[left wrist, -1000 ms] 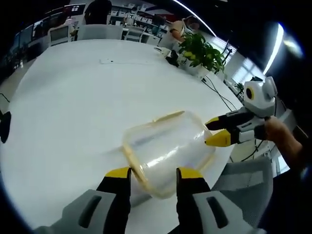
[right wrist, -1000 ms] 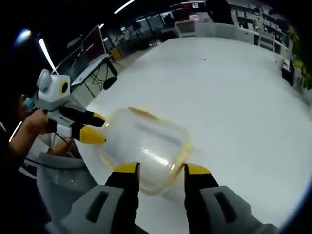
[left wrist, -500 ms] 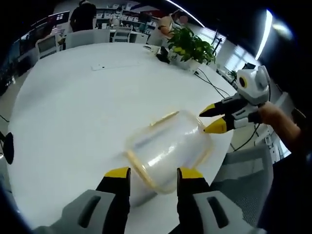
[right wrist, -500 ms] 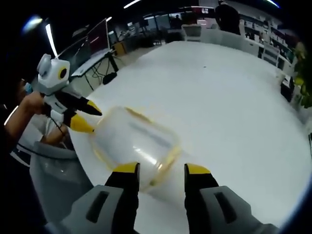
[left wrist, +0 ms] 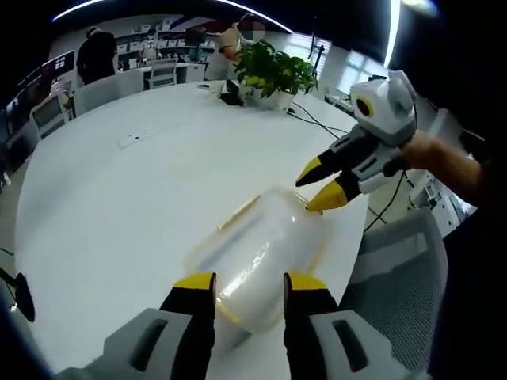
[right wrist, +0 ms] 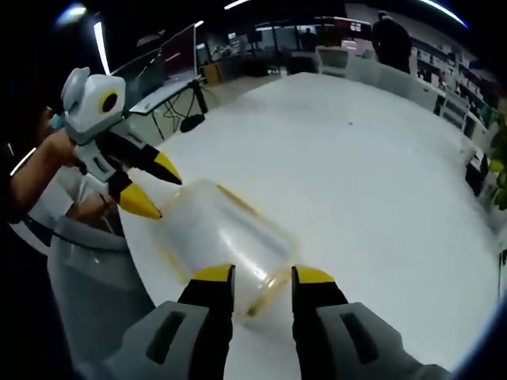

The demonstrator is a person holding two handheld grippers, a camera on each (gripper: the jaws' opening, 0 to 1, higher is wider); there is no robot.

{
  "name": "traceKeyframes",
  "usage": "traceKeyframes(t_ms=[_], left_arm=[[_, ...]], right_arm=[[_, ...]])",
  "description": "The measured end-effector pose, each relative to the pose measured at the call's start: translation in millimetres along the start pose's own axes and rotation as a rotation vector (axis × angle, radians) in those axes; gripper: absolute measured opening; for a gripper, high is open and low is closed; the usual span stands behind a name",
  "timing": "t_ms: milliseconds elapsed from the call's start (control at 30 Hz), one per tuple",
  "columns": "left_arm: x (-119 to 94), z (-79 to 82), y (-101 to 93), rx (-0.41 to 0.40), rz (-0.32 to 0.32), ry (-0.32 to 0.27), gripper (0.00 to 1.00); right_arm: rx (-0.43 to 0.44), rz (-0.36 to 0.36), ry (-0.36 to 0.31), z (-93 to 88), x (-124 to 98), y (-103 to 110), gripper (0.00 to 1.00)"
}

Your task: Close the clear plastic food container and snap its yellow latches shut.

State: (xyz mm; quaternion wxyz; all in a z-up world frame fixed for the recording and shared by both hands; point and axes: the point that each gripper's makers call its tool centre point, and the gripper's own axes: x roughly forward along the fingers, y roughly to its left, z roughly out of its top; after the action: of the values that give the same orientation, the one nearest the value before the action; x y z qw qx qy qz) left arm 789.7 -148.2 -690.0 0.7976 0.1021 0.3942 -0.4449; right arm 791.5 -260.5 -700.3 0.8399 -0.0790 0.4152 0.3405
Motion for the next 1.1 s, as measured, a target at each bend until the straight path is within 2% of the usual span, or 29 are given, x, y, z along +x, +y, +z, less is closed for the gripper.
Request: traceKeyframes(t_ms=[300, 700, 1100], left_arm=[[12.9, 11.4, -14.1, 0.075, -0.052, 0.002, 0.22], [29.8, 12.5, -27.1, 0.172, -0.106, 0.038, 0.20], [40.2, 13.3, -36.9, 0.239, -0.155, 0.052, 0.17]], right_arm=[[-0.023, 0.060, -0.006, 11.1, 10.8, 6.2, 0.21], [-0.069, 0.130, -0.011, 23.8, 22.9, 17.3, 0.13], [-0.143, 0.198, 0.009, 34.4, 37.6, 31.1, 0.11]])
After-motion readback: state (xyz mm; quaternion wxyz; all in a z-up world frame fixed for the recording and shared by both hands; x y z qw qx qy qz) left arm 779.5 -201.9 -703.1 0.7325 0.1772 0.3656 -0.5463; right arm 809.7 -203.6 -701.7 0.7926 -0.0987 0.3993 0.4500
